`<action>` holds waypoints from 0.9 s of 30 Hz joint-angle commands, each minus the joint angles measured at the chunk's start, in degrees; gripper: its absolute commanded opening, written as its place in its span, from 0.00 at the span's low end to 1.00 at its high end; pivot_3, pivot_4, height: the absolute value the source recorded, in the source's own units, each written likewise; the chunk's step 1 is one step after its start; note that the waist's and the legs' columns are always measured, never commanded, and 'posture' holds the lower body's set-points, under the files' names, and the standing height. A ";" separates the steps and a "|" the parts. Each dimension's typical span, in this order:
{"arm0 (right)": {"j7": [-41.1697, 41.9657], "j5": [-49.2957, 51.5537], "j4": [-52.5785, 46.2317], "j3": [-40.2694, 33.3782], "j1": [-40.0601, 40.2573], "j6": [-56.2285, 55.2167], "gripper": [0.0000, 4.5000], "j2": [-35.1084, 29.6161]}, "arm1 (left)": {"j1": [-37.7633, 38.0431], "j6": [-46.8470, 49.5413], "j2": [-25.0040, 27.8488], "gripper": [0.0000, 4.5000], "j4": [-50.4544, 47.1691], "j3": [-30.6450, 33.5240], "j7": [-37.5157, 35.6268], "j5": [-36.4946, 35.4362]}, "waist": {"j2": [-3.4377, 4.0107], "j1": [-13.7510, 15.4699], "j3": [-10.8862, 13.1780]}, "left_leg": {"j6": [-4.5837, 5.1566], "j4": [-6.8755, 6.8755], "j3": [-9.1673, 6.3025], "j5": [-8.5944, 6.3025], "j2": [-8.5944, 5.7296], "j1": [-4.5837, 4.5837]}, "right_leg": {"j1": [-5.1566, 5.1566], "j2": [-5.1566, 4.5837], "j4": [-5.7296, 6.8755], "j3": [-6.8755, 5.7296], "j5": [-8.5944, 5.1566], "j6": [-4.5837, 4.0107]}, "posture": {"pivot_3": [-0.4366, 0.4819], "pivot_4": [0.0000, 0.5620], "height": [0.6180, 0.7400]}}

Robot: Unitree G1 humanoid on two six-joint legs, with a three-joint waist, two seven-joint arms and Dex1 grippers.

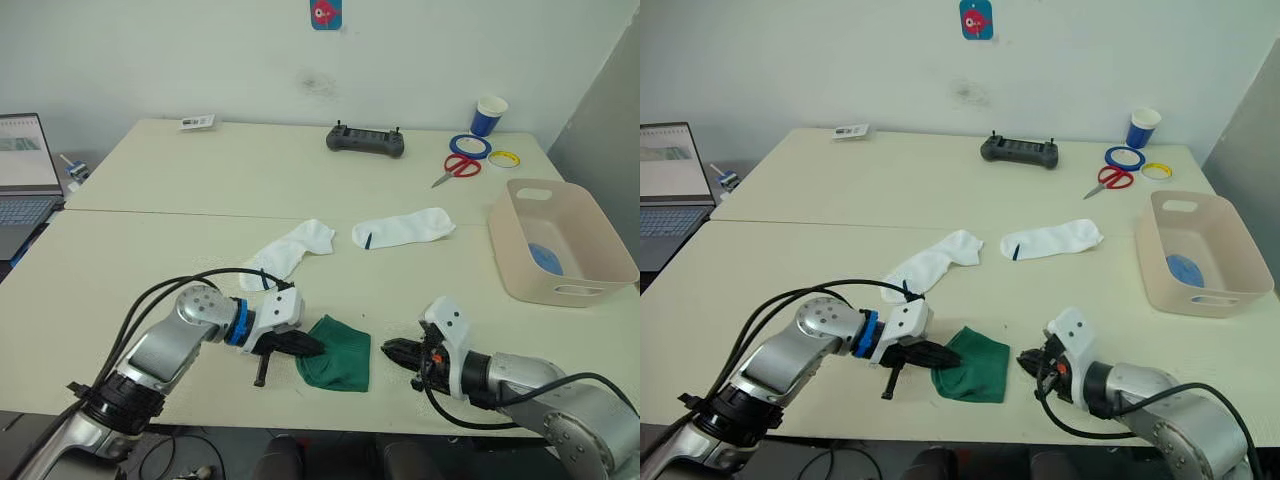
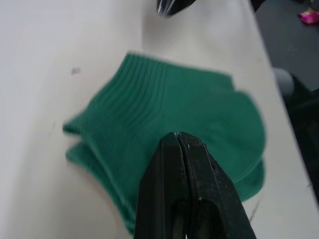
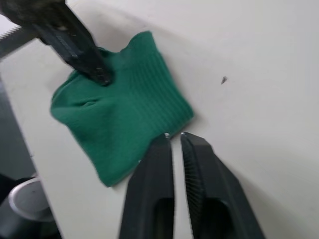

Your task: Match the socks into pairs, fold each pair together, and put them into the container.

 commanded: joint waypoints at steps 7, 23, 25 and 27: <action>-6.60 10.94 6.59 -14.01 -3.50 19.87 0.86 14.14 | 5.76 -2.84 2.69 0.00 -2.07 0.39 -0.86 1.41 | 0.07 -0.07 -0.04 | 0.01 -0.06 0.01 0.00 0.02 0.02 | -0.01 0.00 -0.02 0.02 -0.02 -0.03 | 0.48 0.27 1.00; -18.38 20.09 17.56 -6.44 -8.71 19.87 0.99 22.54 | 3.86 -1.21 1.44 0.00 -1.40 0.98 -0.13 1.76 | 0.19 -1.00 -0.18 | 0.01 -0.09 0.05 -0.01 0.02 0.07 | 0.00 0.01 -0.01 0.05 -0.03 -0.04 | 0.48 0.27 1.00; -18.59 20.12 19.34 -6.60 -10.02 19.87 0.99 24.25 | 3.98 -2.04 1.95 0.00 -0.75 1.19 -0.47 1.96 | 0.20 -0.99 -0.18 | 0.01 -0.10 0.05 -0.01 0.02 0.07 | 0.00 0.01 0.00 0.05 -0.03 -0.04 | 0.48 0.27 1.00; -18.71 20.06 20.70 -6.89 -10.88 19.87 0.99 25.43 | 4.23 -2.94 2.56 0.00 -0.18 1.43 -0.81 2.25 | 0.20 -0.99 -0.18 | 0.01 -0.10 0.05 -0.01 0.02 0.07 | -0.01 0.01 0.00 0.05 -0.03 -0.04 | 0.48 0.27 1.00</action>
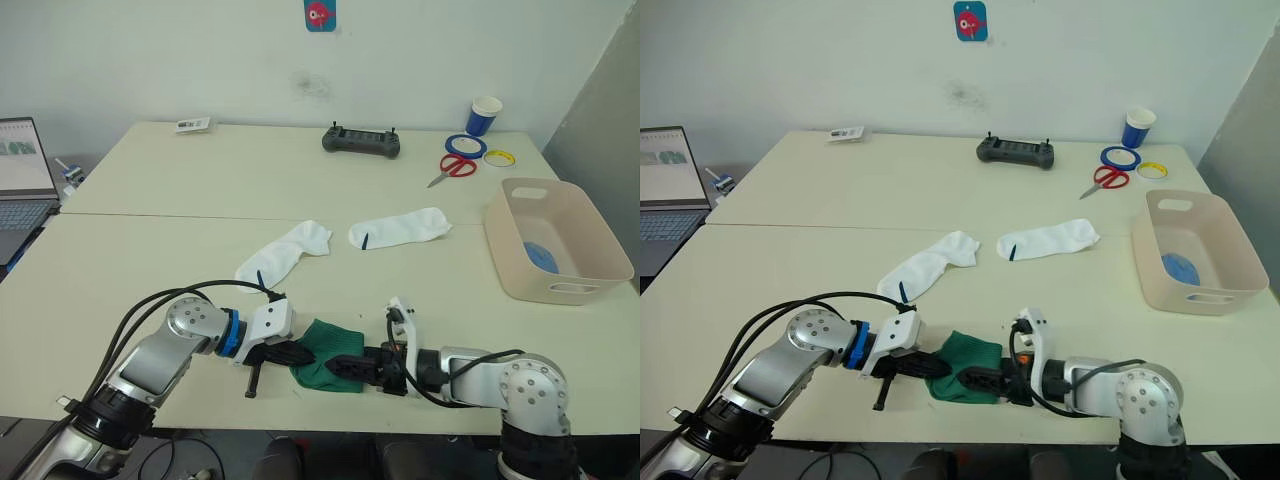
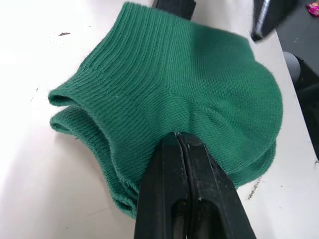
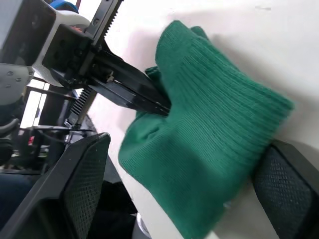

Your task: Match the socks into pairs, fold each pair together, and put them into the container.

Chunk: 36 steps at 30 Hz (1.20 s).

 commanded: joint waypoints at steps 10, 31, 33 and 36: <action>0.64 -2.21 5.94 0.42 -3.90 -2.47 0.99 6.02 | 1.46 -1.63 1.89 0.00 2.30 1.15 0.22 1.44 | 0.03 -0.05 0.02 | 0.00 -0.03 0.00 0.00 0.02 -0.01 | -0.03 0.00 0.00 0.00 0.00 0.00 | 0.48 0.27 1.00; 0.58 -3.88 -10.43 -0.58 4.37 -7.58 0.00 -1.78 | -8.69 20.28 -6.08 0.19 -5.51 9.16 7.52 -13.74 | -0.01 0.53 0.14 | 0.00 -0.01 -0.06 0.00 -0.04 -0.22 | -0.10 -0.04 -0.09 -0.09 -0.02 0.02 | 0.48 0.27 1.00; 0.58 -4.17 -15.06 -3.05 9.24 -9.40 0.00 -4.58 | -14.09 24.29 -10.57 0.33 -7.48 8.66 10.15 -16.55 | -0.05 0.73 0.16 | 0.00 -0.01 -0.04 0.00 -0.08 -0.22 | -0.09 -0.06 -0.12 -0.06 -0.02 0.06 | 0.48 0.27 1.00; 0.29 -4.00 -20.17 -6.29 16.42 -12.62 0.00 -6.76 | -20.37 28.86 -15.75 0.55 -9.14 6.85 12.88 -18.59 | -0.09 1.31 0.16 | -0.01 0.01 -0.06 -0.01 -0.09 -0.26 | -0.07 -0.06 -0.15 -0.10 -0.07 0.15 | 0.48 0.27 1.00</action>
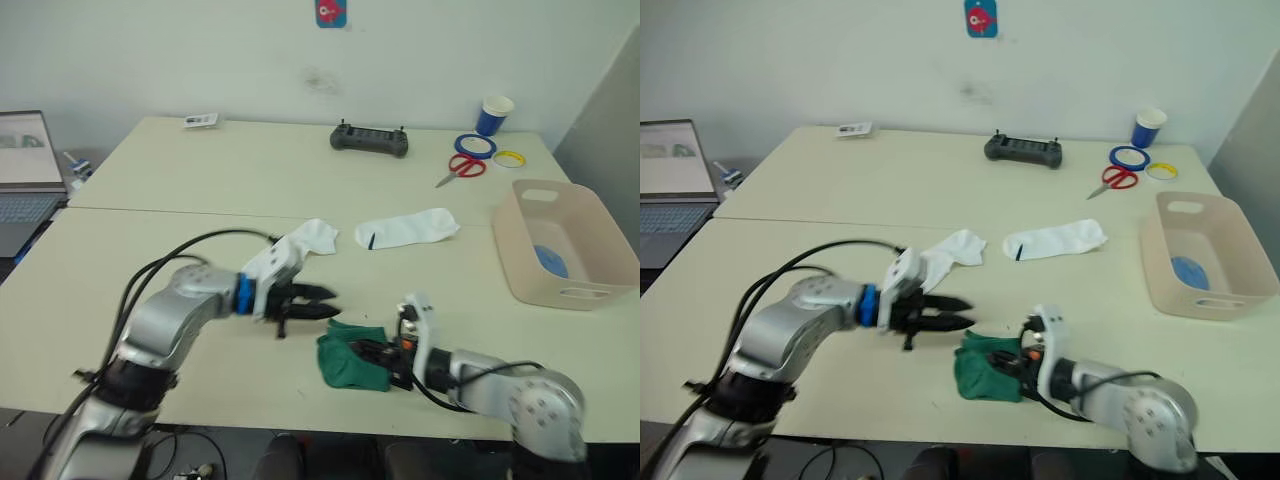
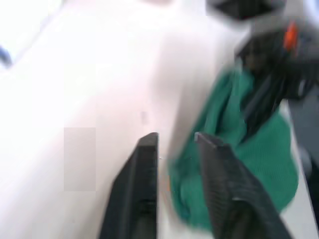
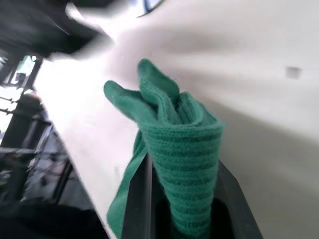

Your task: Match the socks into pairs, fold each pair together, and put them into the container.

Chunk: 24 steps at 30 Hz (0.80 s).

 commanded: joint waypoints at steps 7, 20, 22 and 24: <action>2.02 -3.51 -16.53 -11.40 13.31 -19.68 0.00 -7.32 | -10.89 3.40 -11.21 0.99 -1.68 -5.72 7.48 -0.34 | 0.07 -1.37 0.02 | 0.00 -0.01 0.07 0.00 0.04 0.13 | 0.00 0.08 0.11 0.13 -0.01 0.03 | 0.48 0.27 1.00; 8.65 -25.96 -4.33 -24.23 6.58 -37.63 0.00 -49.75 | -15.14 -1.35 -13.48 0.99 2.10 -7.70 5.33 0.99 | 0.09 -1.06 0.16 | 0.00 0.07 0.28 0.00 -0.15 0.11 | 0.05 -0.01 0.01 0.33 0.05 0.13 | 0.48 0.27 1.00; 8.71 -34.69 2.12 -19.56 6.74 -44.51 0.00 -54.36 | -14.86 -1.33 -14.10 0.99 1.58 -7.57 5.83 0.77 | -0.01 -0.92 0.21 | 0.00 0.06 0.31 0.00 -0.16 0.12 | 0.07 -0.04 -0.06 0.33 0.05 0.14 | 0.48 0.27 1.00; 8.73 -40.57 7.90 -16.34 5.44 -50.14 0.00 -56.54 | -14.73 -1.07 -14.40 0.99 1.17 -7.55 6.17 0.54 | -0.03 -0.79 0.22 | 0.00 0.05 0.29 0.00 -0.12 0.11 | 0.07 -0.02 -0.08 0.32 0.05 0.14 | 0.48 0.27 1.00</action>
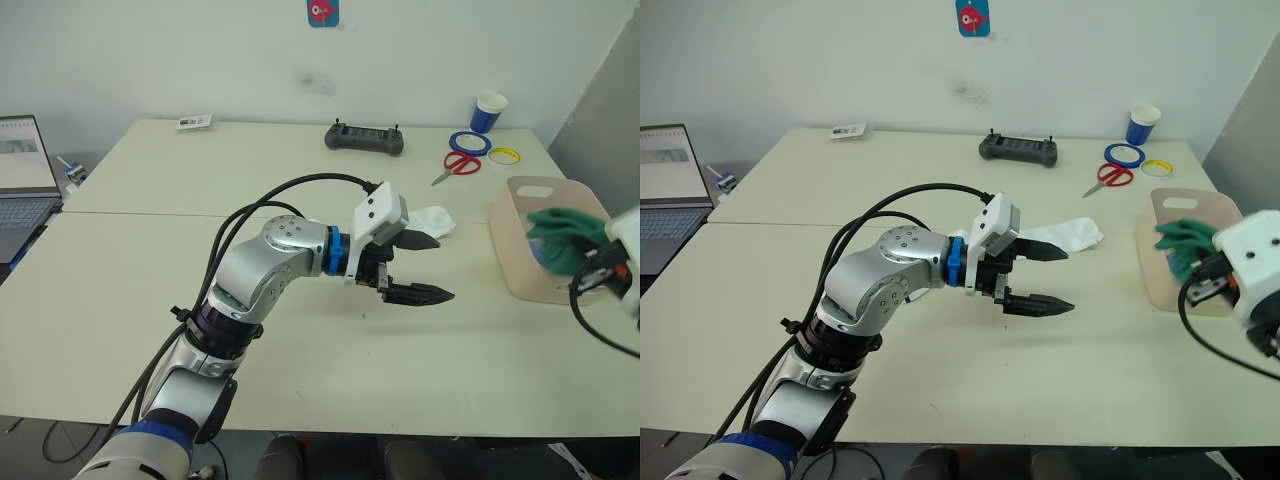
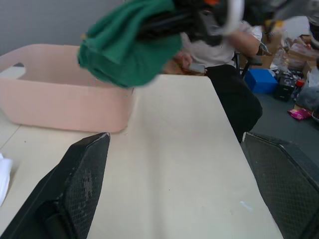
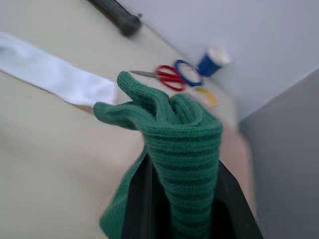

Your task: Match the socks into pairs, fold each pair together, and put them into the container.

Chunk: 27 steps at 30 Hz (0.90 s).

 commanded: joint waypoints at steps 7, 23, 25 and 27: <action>3.10 -25.76 29.19 19.67 -14.24 -25.73 0.00 -7.83 | -1.12 0.61 -1.52 0.99 -3.17 1.39 1.86 -1.67 | 0.04 -0.06 0.03 | -0.01 0.02 0.09 0.01 0.01 0.05 | 0.00 -0.02 0.05 0.07 -0.01 0.01 | 0.48 0.27 1.00; 20.01 -32.54 49.03 31.84 -31.98 -29.40 0.28 -2.79 | -2.12 -0.17 -2.19 1.00 -2.87 1.24 2.90 -1.50 | 0.12 0.10 0.02 | -0.03 0.06 0.09 0.02 0.00 0.07 | 0.01 -0.06 0.14 0.10 0.00 0.00 | 0.48 0.27 1.00; 24.02 -30.54 46.87 30.80 -31.70 -26.85 0.44 -3.48 | -2.20 -0.36 -2.19 1.00 -2.72 1.18 2.89 -1.34 | 0.13 0.10 0.01 | -0.03 0.06 0.07 0.02 0.00 0.08 | 0.01 -0.05 0.15 0.08 0.01 0.00 | 0.48 0.27 1.00; 27.69 -28.38 43.88 29.29 -30.96 -24.56 0.57 -4.41 | -2.26 -0.72 -2.09 1.00 -2.64 1.00 2.85 -0.98 | 0.13 0.09 0.01 | -0.03 0.07 0.06 0.02 0.01 0.08 | 0.01 -0.05 0.17 0.07 0.01 0.00 | 0.48 0.27 1.00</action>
